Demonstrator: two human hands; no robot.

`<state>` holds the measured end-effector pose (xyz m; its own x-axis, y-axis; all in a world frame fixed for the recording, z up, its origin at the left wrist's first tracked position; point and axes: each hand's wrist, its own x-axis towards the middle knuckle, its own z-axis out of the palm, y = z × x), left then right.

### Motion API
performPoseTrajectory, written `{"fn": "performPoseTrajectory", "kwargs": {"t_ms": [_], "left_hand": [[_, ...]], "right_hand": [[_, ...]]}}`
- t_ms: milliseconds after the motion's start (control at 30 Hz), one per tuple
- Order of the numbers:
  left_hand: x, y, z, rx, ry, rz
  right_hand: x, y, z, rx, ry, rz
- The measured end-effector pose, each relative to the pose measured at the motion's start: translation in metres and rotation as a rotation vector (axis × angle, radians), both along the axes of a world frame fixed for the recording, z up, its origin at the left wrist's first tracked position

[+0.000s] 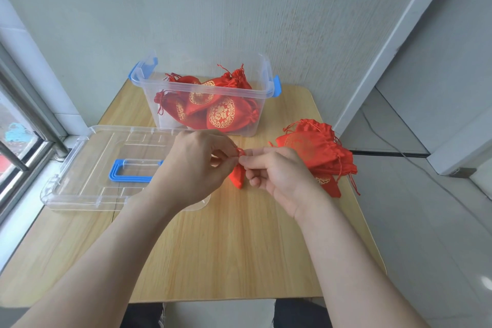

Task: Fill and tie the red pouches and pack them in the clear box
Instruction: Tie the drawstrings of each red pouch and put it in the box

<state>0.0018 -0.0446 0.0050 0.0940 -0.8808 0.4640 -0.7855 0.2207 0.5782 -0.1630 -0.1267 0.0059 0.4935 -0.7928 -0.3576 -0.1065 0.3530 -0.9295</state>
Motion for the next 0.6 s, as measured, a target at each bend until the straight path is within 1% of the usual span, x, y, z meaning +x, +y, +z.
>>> {"fn": "performPoseTrajectory", "kwargs": {"t_ms": [100,167,267,367,433,500,600], "left_hand": [[-0.001,0.001,0.0,0.088,-0.003,-0.006],[-0.001,0.001,0.0,0.138,-0.021,0.016],[-0.001,0.001,-0.002,0.211,-0.071,0.077],[-0.002,0.001,-0.003,0.281,-0.117,0.144],[-0.002,0.001,-0.004,0.264,-0.143,0.19],[-0.001,0.0,-0.004,0.198,-0.14,0.246],[0.002,-0.004,-0.003,0.105,-0.012,0.266]], "right_hand": [[-0.001,0.003,0.0,-0.144,0.103,0.053],[0.0,0.006,0.002,-0.213,0.133,0.097],[0.001,0.011,0.004,-0.266,0.142,0.159],[0.003,0.014,0.006,-0.262,0.116,0.135],[0.005,0.012,0.006,-0.273,0.116,0.075],[0.004,0.008,0.004,-0.295,0.144,0.013],[0.003,0.004,0.002,-0.274,0.157,-0.037]]}}
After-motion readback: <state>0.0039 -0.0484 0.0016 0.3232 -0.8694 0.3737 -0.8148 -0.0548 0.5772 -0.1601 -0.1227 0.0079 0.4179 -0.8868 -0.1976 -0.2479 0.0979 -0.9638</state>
